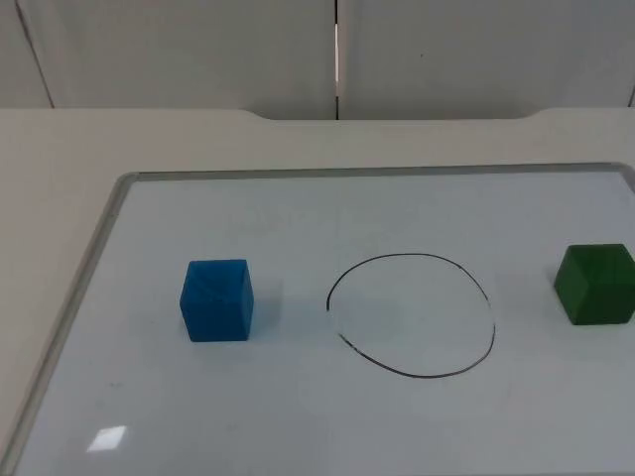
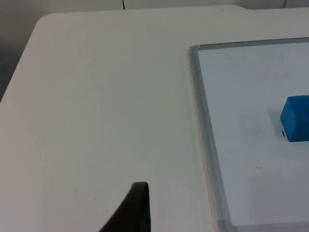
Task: Push the two cubes into the marked area.
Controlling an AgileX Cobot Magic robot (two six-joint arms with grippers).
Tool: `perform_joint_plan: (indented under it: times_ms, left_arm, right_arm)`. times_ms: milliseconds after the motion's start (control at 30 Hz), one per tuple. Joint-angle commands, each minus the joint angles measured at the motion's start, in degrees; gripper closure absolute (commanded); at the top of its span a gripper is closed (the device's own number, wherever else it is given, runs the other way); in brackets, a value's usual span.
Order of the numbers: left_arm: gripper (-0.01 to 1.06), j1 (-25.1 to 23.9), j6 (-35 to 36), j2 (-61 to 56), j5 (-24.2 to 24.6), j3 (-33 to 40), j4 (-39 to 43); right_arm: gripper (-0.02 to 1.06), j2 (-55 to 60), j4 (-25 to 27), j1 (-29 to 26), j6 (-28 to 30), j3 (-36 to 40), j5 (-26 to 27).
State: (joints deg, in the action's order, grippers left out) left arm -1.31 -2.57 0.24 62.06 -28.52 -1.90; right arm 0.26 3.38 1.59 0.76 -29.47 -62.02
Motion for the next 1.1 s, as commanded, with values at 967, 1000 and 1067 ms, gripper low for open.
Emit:
perform_joint_plan:
  times_ms: [967,1000,1067]
  left_arm:
    - [0.02,0.11,-13.17,20.42,-10.49,-2.02,-20.09]
    - [0.02,0.11,-13.17,20.42,-10.49,-2.02,-20.09]
    - [0.11,0.11,-15.49,23.24,-11.21,-2.02,-23.87]
  right_arm:
    - [-0.01,-0.26,0.17,-0.2,0.18,0.16,0.29]
    - [-0.01,-0.26,0.17,-0.2,0.18,0.16,0.29]
    - [-0.01,-0.26,0.17,-0.2,0.18,0.16,0.29]
